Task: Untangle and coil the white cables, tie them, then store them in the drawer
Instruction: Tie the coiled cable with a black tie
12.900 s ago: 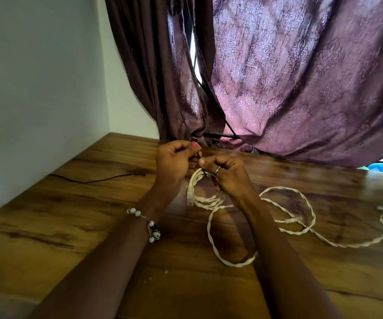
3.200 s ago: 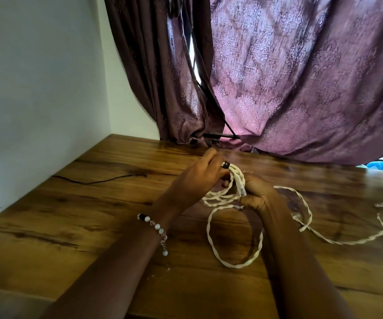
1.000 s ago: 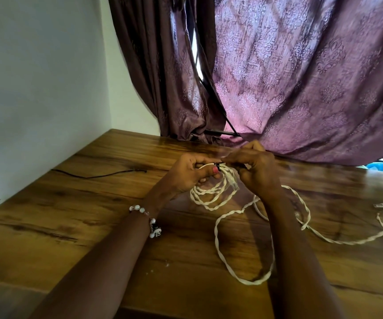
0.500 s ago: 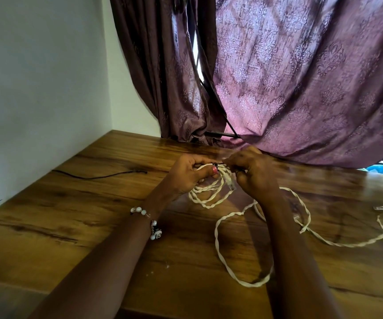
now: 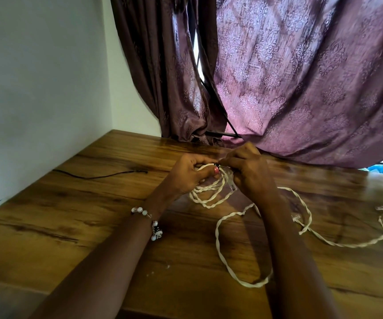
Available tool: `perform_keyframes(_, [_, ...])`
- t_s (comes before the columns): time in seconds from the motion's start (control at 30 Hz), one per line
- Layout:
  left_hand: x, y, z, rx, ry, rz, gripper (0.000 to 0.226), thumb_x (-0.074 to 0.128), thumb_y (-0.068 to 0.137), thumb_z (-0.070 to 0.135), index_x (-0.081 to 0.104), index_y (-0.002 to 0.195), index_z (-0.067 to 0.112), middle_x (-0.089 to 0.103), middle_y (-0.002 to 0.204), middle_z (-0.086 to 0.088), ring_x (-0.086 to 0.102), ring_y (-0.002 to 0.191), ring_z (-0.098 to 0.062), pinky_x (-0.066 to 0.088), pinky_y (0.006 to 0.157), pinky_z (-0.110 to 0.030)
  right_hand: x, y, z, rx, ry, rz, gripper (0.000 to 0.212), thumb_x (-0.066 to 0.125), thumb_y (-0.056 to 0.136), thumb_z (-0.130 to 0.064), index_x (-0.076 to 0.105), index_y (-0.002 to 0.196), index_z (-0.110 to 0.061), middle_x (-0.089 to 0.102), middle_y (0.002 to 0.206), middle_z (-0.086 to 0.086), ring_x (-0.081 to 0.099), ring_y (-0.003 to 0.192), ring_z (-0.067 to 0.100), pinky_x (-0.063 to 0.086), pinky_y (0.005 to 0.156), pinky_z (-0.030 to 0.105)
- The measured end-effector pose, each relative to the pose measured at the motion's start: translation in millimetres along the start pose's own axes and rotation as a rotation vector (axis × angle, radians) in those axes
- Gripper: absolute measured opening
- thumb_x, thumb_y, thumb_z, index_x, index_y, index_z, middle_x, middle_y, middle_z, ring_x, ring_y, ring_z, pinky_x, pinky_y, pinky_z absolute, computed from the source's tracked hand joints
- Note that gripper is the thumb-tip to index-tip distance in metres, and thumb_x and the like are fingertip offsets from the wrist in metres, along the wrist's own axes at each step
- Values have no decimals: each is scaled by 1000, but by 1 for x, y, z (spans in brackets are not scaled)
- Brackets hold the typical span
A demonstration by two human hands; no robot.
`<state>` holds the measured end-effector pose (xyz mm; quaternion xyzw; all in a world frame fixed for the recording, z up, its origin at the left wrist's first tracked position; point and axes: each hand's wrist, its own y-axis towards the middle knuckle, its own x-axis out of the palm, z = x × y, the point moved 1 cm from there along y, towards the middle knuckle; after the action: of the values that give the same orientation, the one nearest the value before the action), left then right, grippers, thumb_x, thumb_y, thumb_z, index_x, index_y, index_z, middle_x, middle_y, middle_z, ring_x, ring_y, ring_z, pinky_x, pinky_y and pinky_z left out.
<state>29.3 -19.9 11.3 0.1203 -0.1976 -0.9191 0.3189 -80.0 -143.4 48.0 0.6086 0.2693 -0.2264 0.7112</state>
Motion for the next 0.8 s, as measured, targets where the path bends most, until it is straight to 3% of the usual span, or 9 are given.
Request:
perform_keyframes(0.17, [0, 1, -1, 15, 29, -16, 17, 62, 87, -3, 66, 98, -14, 69, 71, 0, 59, 58, 2, 42, 53, -12, 0, 3, -5, -46, -13, 13, 31, 46, 80, -13, 76, 85, -6, 67, 78, 6, 55, 71, 31, 34, 65, 24])
perform_keyframes(0.27, [0, 0, 0, 31, 50, -23, 14, 63, 87, -1, 68, 96, -11, 72, 76, -3, 64, 68, -5, 47, 60, -17, 0, 3, -6, -28, 4, 7, 34, 44, 81, -16, 76, 85, -7, 67, 78, 6, 55, 73, 31, 35, 66, 25])
perform_keyframes(0.33, [0, -1, 2, 14, 36, -14, 11, 63, 87, -1, 69, 95, -6, 71, 69, 5, 62, 62, 0, 45, 54, -14, 0, 2, -2, 19, 19, 4, 35, 43, 81, -17, 77, 86, -8, 68, 78, 7, 54, 76, 30, 37, 67, 26])
perform_keyframes(0.53, [1, -3, 6, -18, 14, 4, 13, 64, 86, 1, 69, 98, 4, 70, 68, 8, 61, 60, 1, 45, 52, -13, -5, -1, 0, 95, 60, -2, 39, 40, 68, -11, 75, 83, -5, 68, 78, 8, 57, 74, 32, 38, 68, 26])
perform_keyframes(0.8, [0, -4, 7, -19, 26, 10, 15, 64, 87, 4, 69, 101, 1, 71, 91, -18, 66, 77, -17, 54, 66, -23, -4, -1, -2, 80, 1, 8, 40, 39, 65, -11, 75, 82, -4, 68, 77, 10, 58, 73, 34, 48, 60, 34])
